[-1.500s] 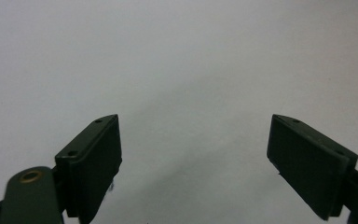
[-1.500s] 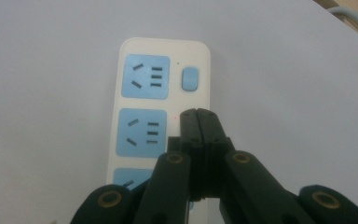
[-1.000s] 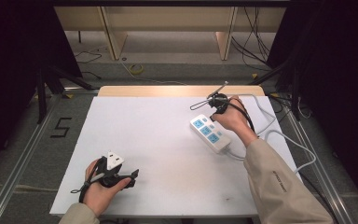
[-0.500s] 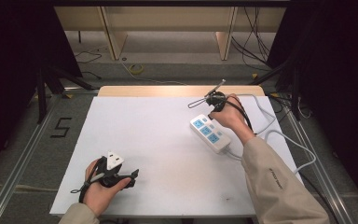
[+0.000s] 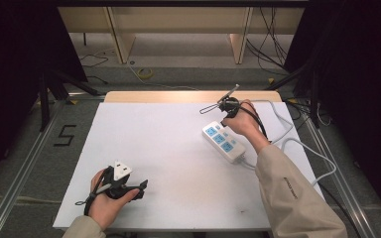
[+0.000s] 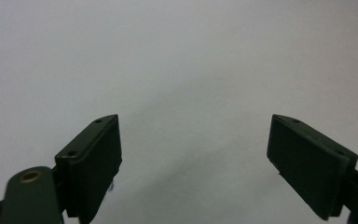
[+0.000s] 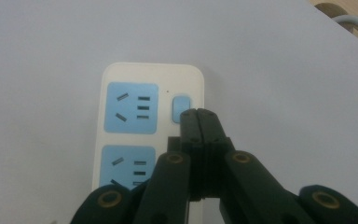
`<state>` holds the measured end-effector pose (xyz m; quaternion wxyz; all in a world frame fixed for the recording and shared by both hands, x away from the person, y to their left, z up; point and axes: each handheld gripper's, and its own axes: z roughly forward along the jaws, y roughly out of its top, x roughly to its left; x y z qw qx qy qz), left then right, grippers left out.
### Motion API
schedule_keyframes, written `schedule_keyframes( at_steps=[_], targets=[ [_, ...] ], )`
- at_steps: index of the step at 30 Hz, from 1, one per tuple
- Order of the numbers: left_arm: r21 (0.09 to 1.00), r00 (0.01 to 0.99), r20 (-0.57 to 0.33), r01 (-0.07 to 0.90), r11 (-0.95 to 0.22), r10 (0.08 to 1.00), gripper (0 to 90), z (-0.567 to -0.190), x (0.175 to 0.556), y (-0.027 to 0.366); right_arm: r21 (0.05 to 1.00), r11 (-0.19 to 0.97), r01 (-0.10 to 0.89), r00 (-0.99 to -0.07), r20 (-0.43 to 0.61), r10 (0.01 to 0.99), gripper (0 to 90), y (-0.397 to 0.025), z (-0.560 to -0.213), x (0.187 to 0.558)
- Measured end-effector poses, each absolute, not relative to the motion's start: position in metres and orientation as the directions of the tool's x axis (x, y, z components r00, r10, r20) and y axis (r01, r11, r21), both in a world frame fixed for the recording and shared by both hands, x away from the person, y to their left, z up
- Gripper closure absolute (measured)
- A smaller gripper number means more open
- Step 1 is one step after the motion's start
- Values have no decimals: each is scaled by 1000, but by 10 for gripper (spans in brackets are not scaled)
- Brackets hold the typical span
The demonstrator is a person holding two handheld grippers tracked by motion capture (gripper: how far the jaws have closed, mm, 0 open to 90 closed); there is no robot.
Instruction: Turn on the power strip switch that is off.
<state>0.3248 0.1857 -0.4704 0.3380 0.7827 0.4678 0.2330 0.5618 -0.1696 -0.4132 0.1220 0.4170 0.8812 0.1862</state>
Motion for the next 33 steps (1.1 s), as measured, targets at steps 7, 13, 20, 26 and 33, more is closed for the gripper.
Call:
schedule_keyframes(
  at_steps=[7,13,20,26,33],
  targets=[
    [748,454,49,574,-334,890,175,-470,325,186,430,587,686,-626,-63,777,900,-166,-413,566],
    [748,453,47,575,-332,890,175,-471,325,186,428,586,688,-625,-61,778,900,-164,-412,568],
    [748,454,46,575,-332,890,175,-471,325,186,425,583,693,-621,-58,781,900,-163,-413,571],
    [748,455,46,575,-333,889,175,-471,325,186,420,582,696,-620,-56,783,900,-163,-416,572],
    [748,453,44,576,-329,890,175,-471,325,185,417,579,701,-617,-54,785,900,-159,-419,574]
  ],
)
